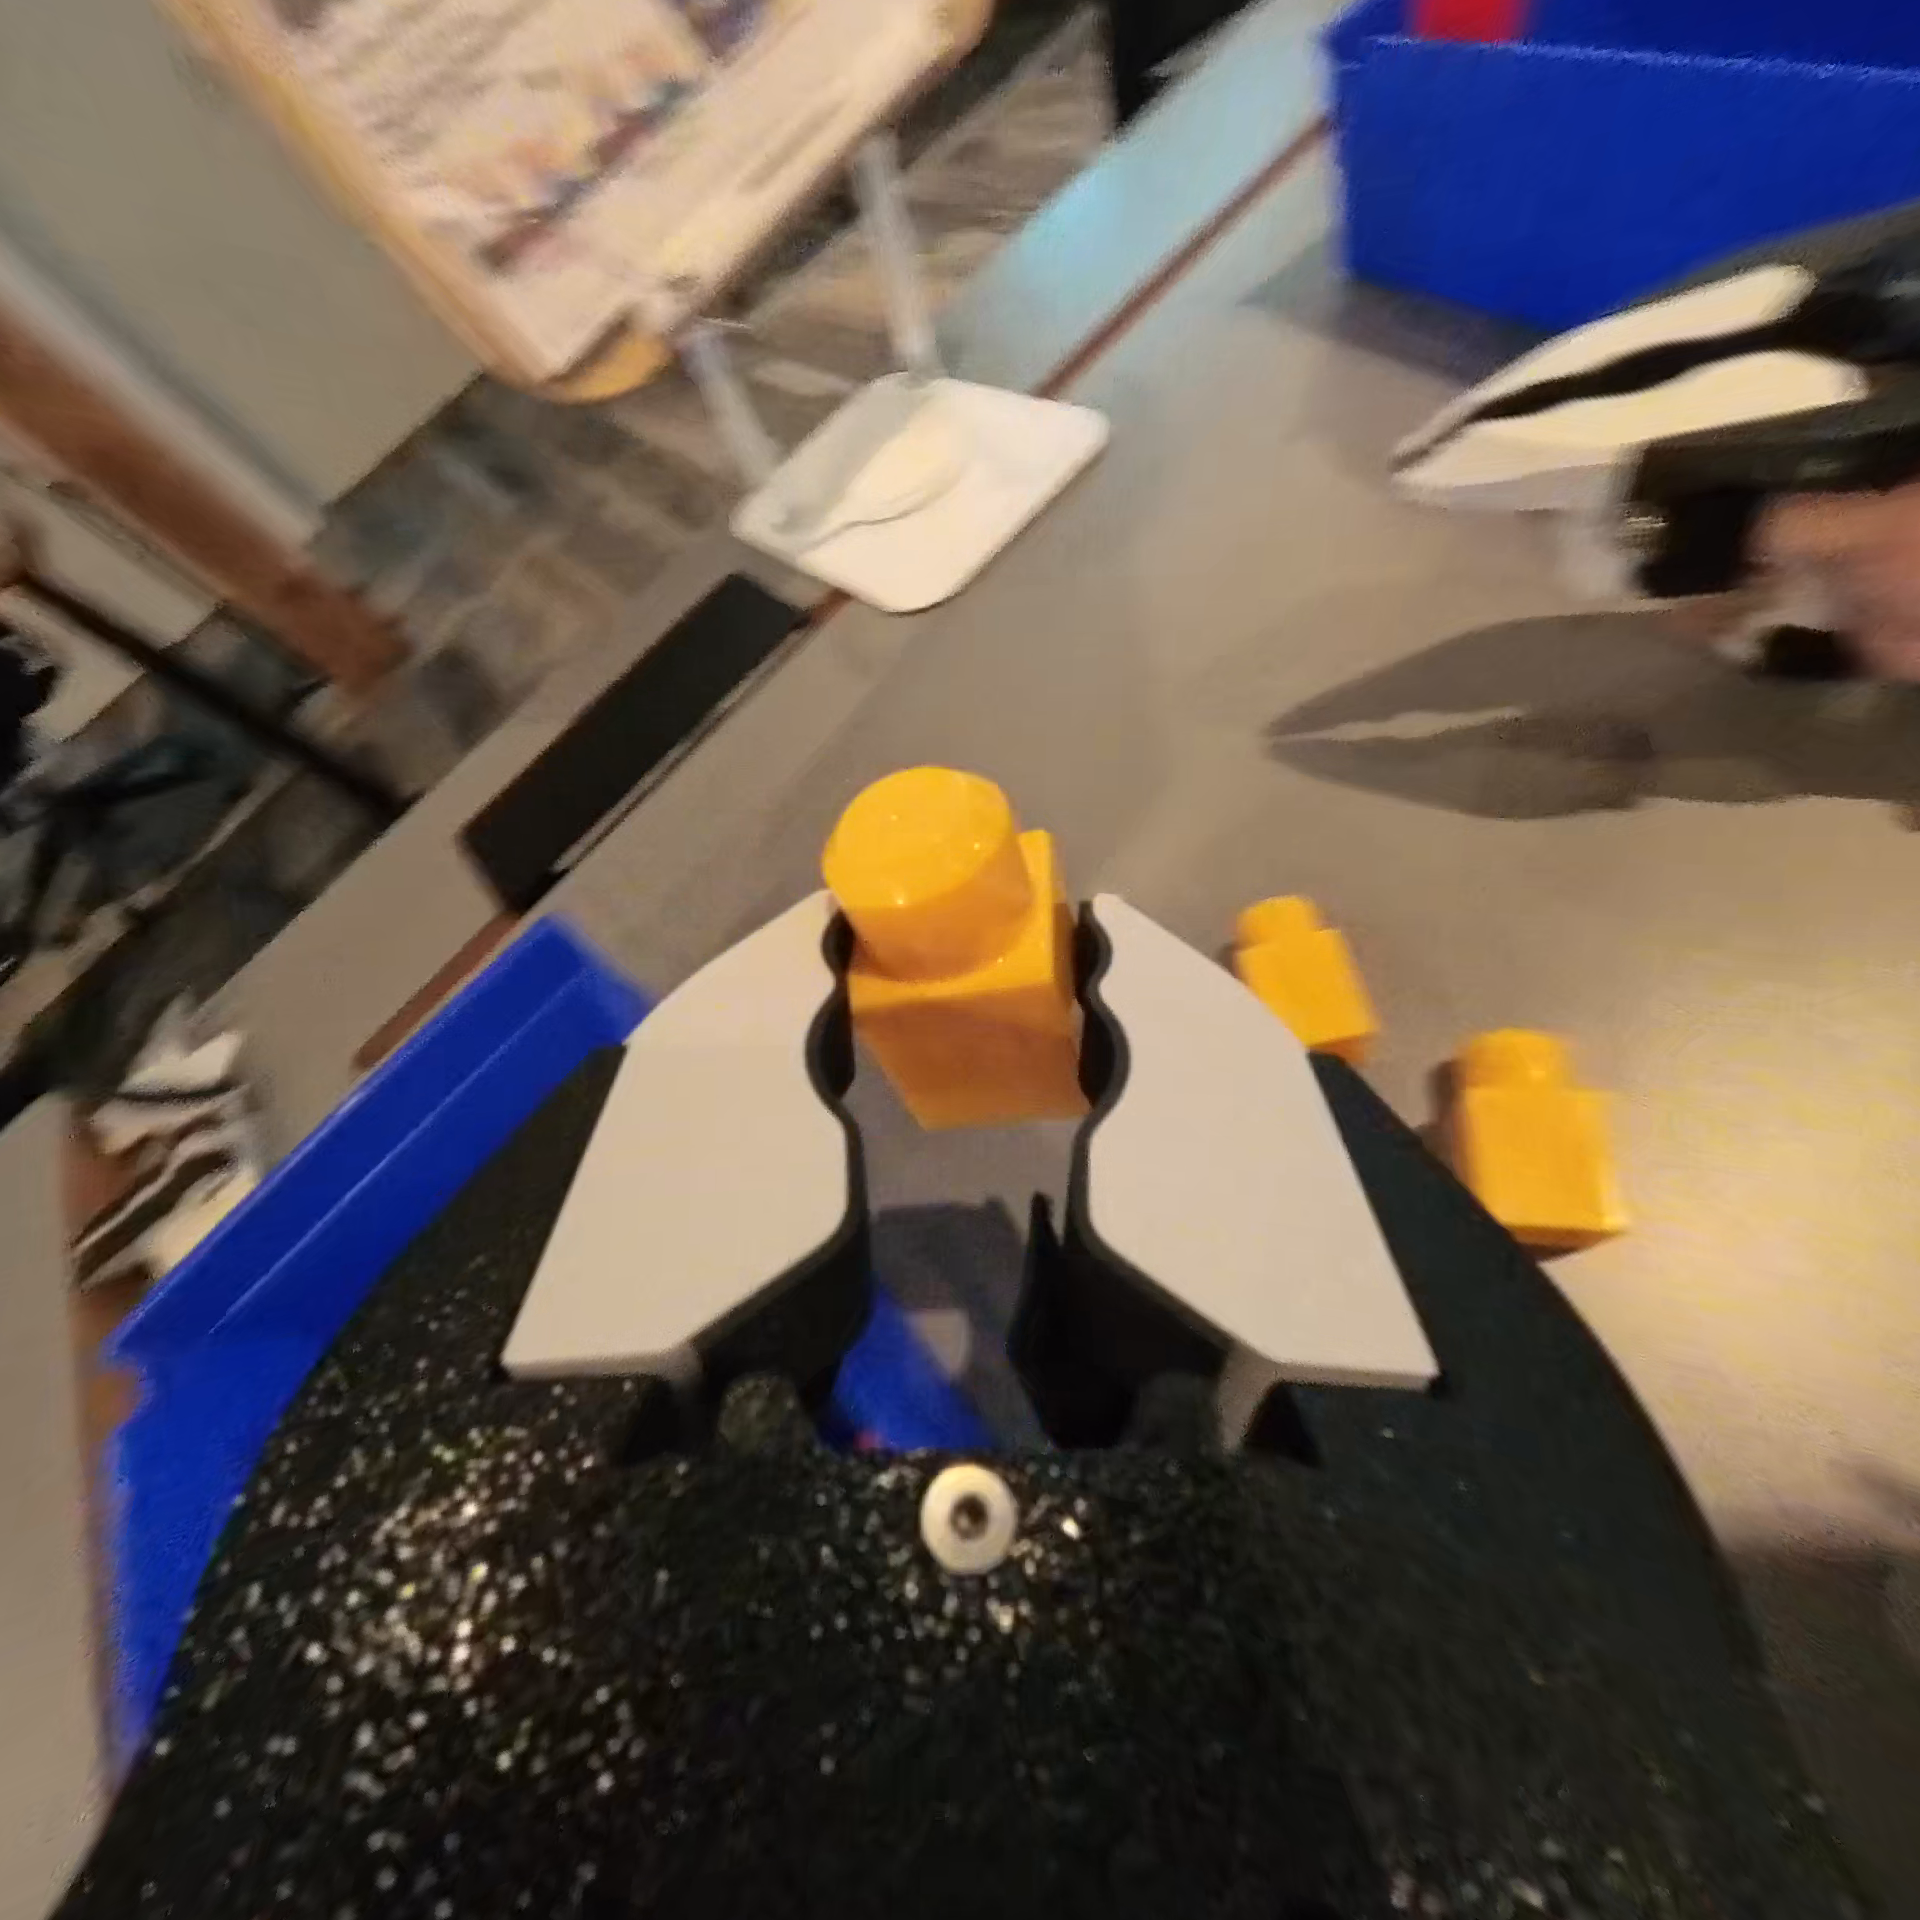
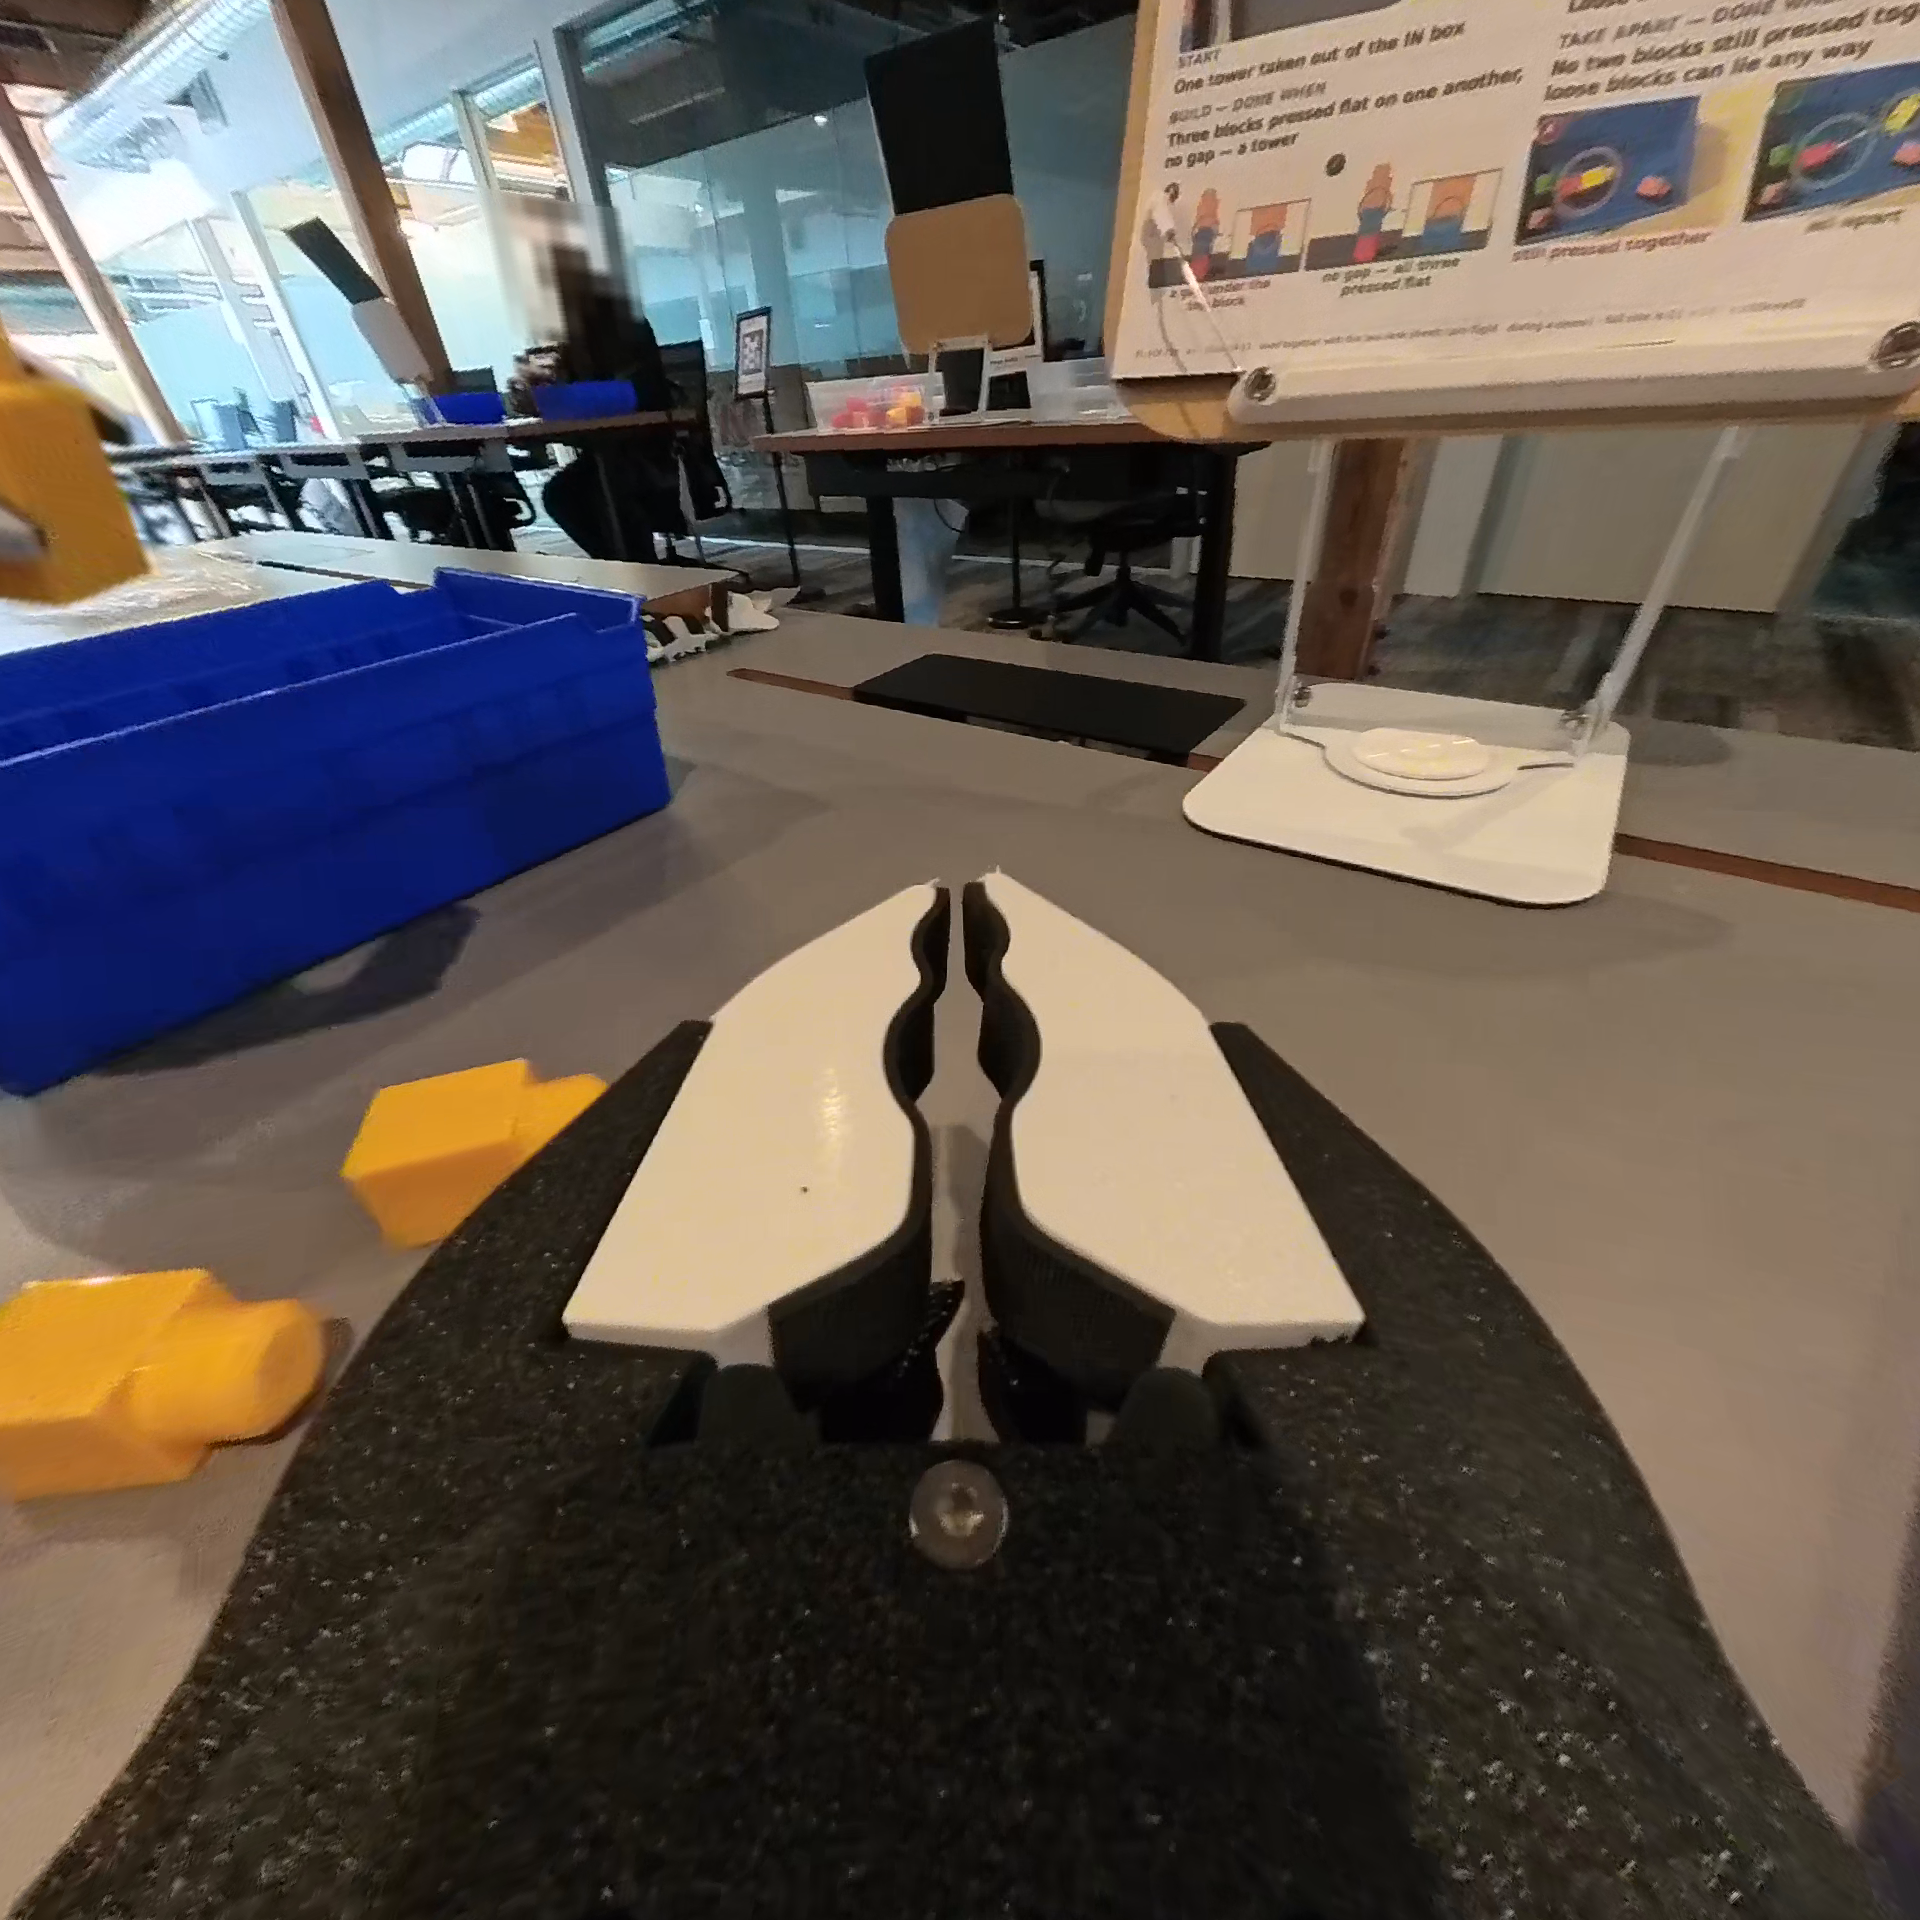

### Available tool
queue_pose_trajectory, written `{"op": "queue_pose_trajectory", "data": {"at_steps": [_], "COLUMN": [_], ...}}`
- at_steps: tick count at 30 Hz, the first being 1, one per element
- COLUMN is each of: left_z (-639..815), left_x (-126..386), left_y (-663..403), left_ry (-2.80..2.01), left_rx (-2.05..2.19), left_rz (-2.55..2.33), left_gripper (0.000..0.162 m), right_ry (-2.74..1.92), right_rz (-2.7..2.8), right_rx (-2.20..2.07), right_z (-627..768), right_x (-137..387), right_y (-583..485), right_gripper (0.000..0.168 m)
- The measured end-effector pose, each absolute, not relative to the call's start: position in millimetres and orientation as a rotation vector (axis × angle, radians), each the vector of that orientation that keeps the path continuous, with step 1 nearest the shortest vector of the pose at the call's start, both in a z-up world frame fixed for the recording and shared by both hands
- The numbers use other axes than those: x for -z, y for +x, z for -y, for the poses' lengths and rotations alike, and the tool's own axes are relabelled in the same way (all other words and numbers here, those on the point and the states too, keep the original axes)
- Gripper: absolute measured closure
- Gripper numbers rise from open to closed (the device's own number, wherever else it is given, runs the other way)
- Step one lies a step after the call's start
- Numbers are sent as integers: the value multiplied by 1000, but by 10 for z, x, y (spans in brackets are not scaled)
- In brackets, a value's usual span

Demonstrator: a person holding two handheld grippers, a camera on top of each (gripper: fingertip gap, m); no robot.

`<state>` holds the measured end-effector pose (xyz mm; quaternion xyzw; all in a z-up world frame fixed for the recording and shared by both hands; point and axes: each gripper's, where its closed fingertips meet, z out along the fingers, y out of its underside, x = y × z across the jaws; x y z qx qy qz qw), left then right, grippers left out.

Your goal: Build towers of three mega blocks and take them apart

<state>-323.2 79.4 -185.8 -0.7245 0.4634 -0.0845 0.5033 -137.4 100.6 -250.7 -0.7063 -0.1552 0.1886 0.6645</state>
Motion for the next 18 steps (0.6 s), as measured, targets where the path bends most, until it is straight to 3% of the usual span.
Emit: {"op": "queue_pose_trajectory", "data": {"at_steps": [10, 17, 18], "left_z": [-745, -856, -862], "left_x": [3056, 3410, 3416], "left_y": [-1872, -1797, -1808], "left_ry": [-1873, -1936, -1942], "left_rx": [306, 248, 253], "left_rz": [-1631, -1666, -1652], "left_gripper": [121, 120, 113], "right_ry": [-1612, -1619, -1616], "right_rz": [241, 255, 253], "right_rx": [-179, -191, -195], "right_z": [-1125, -1135, -1132], "right_x": [2531, 2554, 2545], "right_y": [-929, -958, -958], "right_gripper": [166, 166, 166]}}
